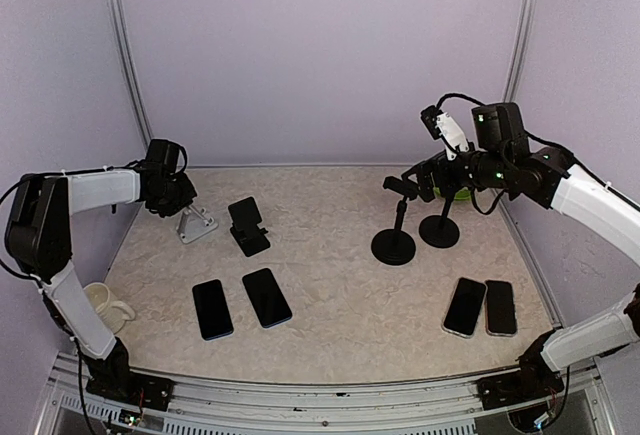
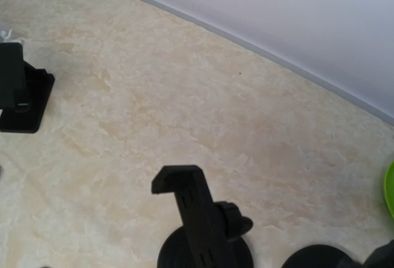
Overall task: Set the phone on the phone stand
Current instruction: Move the phone stand to the center of the board.
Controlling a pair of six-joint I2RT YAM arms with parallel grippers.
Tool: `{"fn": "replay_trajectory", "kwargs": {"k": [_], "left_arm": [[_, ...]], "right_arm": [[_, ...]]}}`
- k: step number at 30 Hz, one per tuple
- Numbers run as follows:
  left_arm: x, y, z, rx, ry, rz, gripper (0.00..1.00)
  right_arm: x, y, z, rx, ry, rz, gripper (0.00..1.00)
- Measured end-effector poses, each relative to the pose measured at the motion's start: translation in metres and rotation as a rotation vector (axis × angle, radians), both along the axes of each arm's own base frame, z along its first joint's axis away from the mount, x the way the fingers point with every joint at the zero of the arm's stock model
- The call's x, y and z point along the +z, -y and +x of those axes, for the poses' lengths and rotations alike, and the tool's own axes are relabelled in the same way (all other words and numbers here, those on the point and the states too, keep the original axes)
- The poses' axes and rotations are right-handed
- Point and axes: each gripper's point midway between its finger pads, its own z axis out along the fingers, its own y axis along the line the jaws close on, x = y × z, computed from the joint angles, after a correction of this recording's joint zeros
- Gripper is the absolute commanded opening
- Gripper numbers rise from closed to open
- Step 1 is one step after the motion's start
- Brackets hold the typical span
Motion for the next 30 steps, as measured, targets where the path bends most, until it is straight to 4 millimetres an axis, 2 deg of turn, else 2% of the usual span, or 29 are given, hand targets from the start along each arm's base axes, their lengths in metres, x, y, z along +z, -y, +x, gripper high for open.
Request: {"fn": "replay_trajectory", "kwargs": {"k": [8, 23, 30], "left_arm": [[0.001, 0.000, 0.001, -0.002, 0.007, 0.001, 0.02], [0.004, 0.000, 0.001, -0.047, 0.009, 0.042, 0.00], [0.020, 0.003, 0.000, -0.142, 0.033, 0.109, 0.00]], "right_arm": [[-0.002, 0.000, 0.000, -0.001, -0.003, -0.002, 1.00], [-0.005, 0.000, 0.000, 0.000, -0.009, -0.005, 1.00], [-0.005, 0.000, -0.001, 0.002, -0.008, -0.004, 1.00]]}}
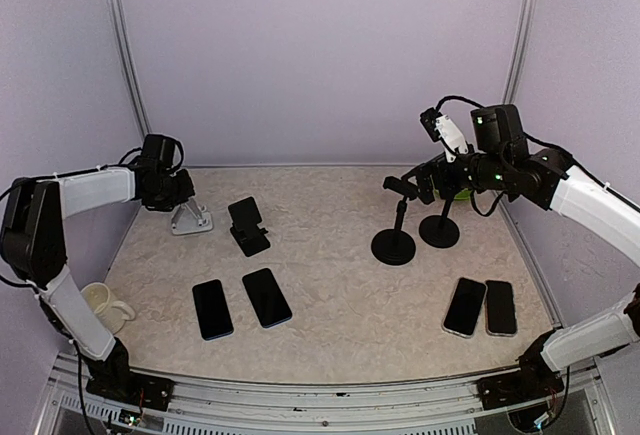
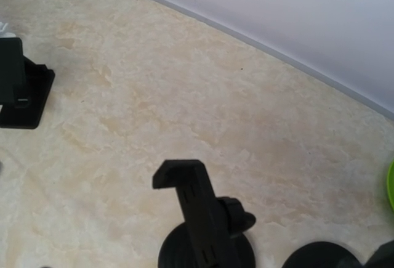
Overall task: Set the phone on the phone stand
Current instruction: Move the phone stand to the center of the board.
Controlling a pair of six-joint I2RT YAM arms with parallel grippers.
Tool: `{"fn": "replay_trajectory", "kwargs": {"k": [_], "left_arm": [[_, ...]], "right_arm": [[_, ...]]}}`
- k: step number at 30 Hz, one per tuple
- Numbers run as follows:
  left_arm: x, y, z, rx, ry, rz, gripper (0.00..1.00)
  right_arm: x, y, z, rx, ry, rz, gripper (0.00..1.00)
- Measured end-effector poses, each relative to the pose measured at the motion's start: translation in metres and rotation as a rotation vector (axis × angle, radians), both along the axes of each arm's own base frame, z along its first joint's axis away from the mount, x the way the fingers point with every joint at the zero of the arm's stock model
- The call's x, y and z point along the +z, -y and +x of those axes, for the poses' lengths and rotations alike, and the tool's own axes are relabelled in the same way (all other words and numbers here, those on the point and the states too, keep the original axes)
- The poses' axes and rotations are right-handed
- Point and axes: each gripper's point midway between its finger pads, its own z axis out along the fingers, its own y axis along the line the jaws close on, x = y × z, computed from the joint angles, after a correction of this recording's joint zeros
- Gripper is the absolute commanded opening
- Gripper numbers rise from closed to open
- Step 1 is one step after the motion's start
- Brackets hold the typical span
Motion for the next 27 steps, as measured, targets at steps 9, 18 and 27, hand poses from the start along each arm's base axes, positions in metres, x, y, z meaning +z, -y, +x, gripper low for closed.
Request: {"fn": "replay_trajectory", "kwargs": {"k": [9, 18, 27], "left_arm": [[0.028, 0.013, 0.017, -0.217, 0.065, 0.003, 0.00], [0.094, 0.017, 0.061, -0.391, 0.215, 0.066, 0.00], [0.091, 0.021, 0.078, -0.538, 0.211, 0.143, 0.00]], "right_arm": [[0.004, -0.005, 0.001, 0.017, 0.014, 0.019, 1.00], [0.004, -0.007, 0.001, 0.031, 0.012, 0.025, 1.00], [0.003, -0.009, 0.000, 0.040, 0.011, 0.030, 1.00]]}}
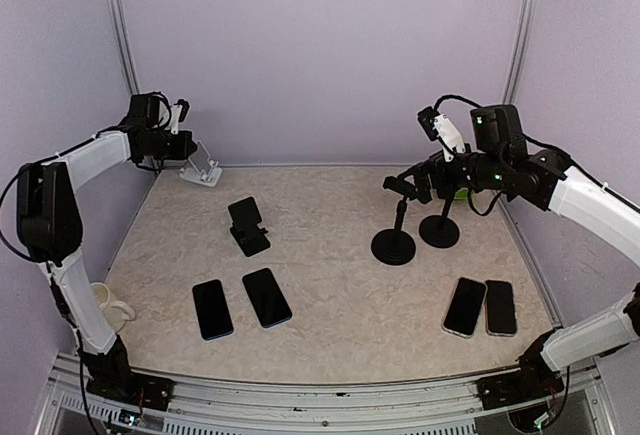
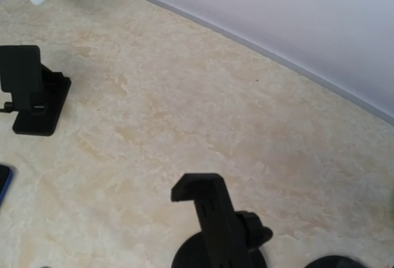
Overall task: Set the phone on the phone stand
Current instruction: Move the phone stand to the center of the board.
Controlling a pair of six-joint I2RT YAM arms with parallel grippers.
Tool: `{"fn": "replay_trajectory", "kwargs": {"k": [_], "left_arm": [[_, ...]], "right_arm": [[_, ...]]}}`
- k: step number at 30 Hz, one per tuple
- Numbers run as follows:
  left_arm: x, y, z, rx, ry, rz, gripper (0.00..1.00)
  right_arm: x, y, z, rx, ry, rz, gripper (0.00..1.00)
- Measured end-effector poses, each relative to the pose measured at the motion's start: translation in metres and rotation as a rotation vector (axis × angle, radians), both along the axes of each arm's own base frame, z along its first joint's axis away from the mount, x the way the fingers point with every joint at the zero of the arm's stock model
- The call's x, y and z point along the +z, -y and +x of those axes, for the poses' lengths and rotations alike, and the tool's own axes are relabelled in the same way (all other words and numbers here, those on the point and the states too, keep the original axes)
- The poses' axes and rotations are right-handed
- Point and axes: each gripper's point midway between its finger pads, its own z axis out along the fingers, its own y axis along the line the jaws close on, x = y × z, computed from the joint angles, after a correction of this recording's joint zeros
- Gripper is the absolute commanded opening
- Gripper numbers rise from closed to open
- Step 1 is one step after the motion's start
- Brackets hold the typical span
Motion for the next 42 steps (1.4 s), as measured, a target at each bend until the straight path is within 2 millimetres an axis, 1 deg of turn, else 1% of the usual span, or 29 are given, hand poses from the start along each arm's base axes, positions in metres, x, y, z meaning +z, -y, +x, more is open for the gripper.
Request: {"fn": "replay_trajectory", "kwargs": {"k": [6, 8, 9, 11, 14, 18, 20, 23, 24, 27, 30, 32, 35, 39, 42], "left_arm": [[-0.044, 0.003, 0.004, -0.091, -0.079, 0.039, 0.00], [-0.055, 0.005, 0.004, -0.126, -0.103, 0.041, 0.03], [-0.058, 0.005, 0.005, -0.143, -0.104, 0.044, 0.03], [-0.058, 0.007, 0.009, -0.180, -0.099, 0.043, 0.06], [-0.054, 0.012, 0.016, -0.256, -0.071, 0.041, 0.07], [-0.044, 0.024, 0.025, -0.370, -0.019, 0.032, 0.04], [-0.041, 0.027, 0.031, -0.401, 0.002, 0.035, 0.03], [-0.039, 0.030, 0.042, -0.429, 0.024, 0.041, 0.03], [-0.040, 0.030, 0.047, -0.432, 0.026, 0.043, 0.06], [-0.043, 0.030, 0.055, -0.434, 0.032, 0.047, 0.26], [-0.047, 0.029, 0.054, -0.420, 0.010, 0.036, 0.37], [-0.051, 0.026, 0.054, -0.385, 0.002, 0.024, 0.40], [-0.063, 0.019, 0.046, -0.308, -0.049, -0.013, 0.45], [-0.082, 0.010, 0.031, -0.190, -0.121, -0.066, 0.48], [-0.089, 0.004, 0.024, -0.110, -0.153, -0.077, 0.49]], "right_arm": [[0.001, -0.002, -0.002, 0.014, 0.001, 0.009, 1.00], [0.001, -0.003, -0.002, 0.018, 0.003, 0.013, 1.00], [0.002, -0.004, -0.002, 0.021, 0.003, 0.015, 1.00], [0.001, -0.004, -0.002, 0.023, 0.003, 0.016, 1.00], [0.000, -0.004, -0.002, 0.025, 0.000, 0.016, 1.00], [-0.001, -0.004, -0.003, 0.024, -0.001, 0.014, 1.00], [-0.001, -0.004, -0.003, 0.024, -0.001, 0.014, 1.00], [-0.001, -0.004, -0.002, 0.023, -0.001, 0.013, 1.00], [-0.001, -0.004, -0.002, 0.022, -0.001, 0.013, 1.00], [-0.001, -0.003, -0.002, 0.017, 0.000, 0.010, 1.00], [-0.001, -0.001, -0.001, 0.009, 0.002, 0.007, 1.00], [-0.001, -0.001, -0.001, 0.007, 0.003, 0.006, 1.00], [-0.002, -0.002, 0.000, 0.008, 0.001, 0.005, 1.00], [-0.006, -0.002, 0.001, 0.008, -0.008, 0.000, 1.00], [-0.006, -0.003, 0.001, 0.009, -0.008, 0.001, 1.00]]}}
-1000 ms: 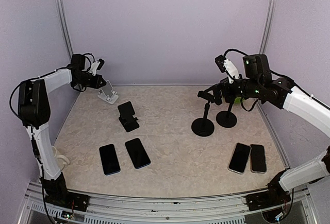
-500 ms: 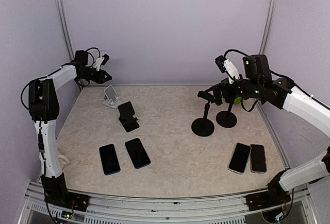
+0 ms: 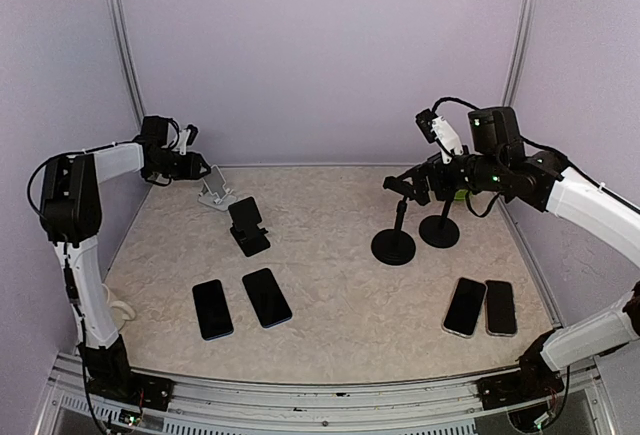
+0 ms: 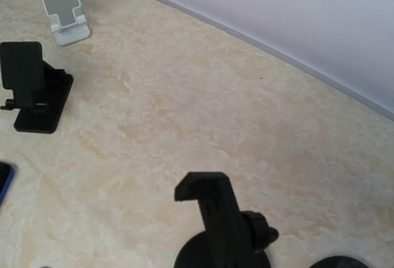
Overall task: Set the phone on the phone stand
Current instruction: Move the phone stand to the center of the board.
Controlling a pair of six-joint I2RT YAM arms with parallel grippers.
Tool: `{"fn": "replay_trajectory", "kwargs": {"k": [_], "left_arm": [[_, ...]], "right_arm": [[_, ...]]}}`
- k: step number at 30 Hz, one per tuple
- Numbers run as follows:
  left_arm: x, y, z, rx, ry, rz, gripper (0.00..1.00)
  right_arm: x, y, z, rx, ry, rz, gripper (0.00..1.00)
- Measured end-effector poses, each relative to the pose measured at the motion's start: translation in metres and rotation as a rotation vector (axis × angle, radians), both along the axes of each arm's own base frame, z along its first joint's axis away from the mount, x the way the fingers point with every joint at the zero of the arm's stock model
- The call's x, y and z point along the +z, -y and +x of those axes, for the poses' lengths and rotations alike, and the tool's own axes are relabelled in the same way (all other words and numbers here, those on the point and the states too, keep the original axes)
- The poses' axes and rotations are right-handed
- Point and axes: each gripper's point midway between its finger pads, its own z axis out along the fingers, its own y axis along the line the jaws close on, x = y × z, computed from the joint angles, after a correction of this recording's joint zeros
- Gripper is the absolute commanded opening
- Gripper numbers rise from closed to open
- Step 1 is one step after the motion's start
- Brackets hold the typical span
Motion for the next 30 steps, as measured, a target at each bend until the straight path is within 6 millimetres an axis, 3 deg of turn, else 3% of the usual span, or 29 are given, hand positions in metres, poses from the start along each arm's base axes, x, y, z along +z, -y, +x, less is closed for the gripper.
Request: {"fn": "replay_trajectory", "kwargs": {"k": [6, 14, 21, 26, 30], "left_arm": [[0.001, -0.009, -0.004, 0.097, -0.007, 0.013, 0.50], [0.003, -0.010, -0.001, 0.115, 0.002, 0.012, 0.29], [-0.007, -0.004, 0.002, 0.084, -0.015, -0.016, 0.27], [-0.015, -0.002, 0.002, 0.074, -0.029, -0.024, 0.14], [-0.018, -0.003, 0.003, 0.070, -0.034, -0.034, 0.12]], "right_arm": [[0.000, 0.000, 0.000, 0.001, 0.000, 0.000, 1.00], [0.000, 0.000, 0.000, 0.000, 0.000, 0.001, 1.00], [0.002, 0.001, -0.001, -0.002, 0.005, 0.002, 1.00], [0.002, 0.001, -0.001, -0.003, 0.006, 0.002, 1.00], [0.002, 0.001, -0.001, -0.003, 0.006, 0.002, 1.00]]}}
